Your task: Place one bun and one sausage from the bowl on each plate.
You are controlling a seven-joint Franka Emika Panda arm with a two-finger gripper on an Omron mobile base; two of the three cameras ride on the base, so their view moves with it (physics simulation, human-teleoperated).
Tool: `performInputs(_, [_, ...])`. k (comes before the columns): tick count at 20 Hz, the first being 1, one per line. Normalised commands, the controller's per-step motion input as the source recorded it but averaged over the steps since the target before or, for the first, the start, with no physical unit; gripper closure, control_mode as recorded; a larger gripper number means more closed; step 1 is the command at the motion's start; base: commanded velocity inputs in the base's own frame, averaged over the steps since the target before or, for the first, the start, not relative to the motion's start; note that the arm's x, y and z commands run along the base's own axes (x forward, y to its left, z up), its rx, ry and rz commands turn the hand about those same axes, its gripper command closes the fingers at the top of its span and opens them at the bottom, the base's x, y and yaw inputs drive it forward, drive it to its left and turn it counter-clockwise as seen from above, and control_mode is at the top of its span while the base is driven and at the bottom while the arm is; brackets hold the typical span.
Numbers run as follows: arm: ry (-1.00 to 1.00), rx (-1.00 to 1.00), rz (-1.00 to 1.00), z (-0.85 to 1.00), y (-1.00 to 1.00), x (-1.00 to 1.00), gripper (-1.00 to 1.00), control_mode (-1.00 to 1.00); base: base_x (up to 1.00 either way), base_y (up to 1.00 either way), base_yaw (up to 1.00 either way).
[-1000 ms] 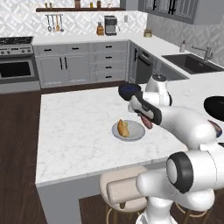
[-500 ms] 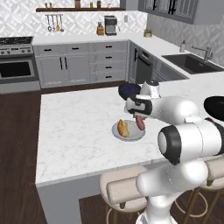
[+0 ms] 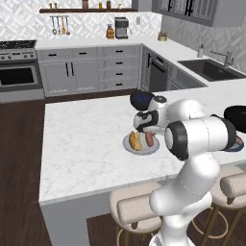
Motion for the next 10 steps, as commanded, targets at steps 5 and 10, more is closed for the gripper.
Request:
performInputs(5, [0.0,0.0,-0.05,-0.27,0.06,0.03,1.0,-1.0,0.0,0.0,0.0])
performInputs(10, [0.0,0.0,-0.04,-0.29,0.08,0.02,1.0,-1.0,0.0,0.0,0.0])
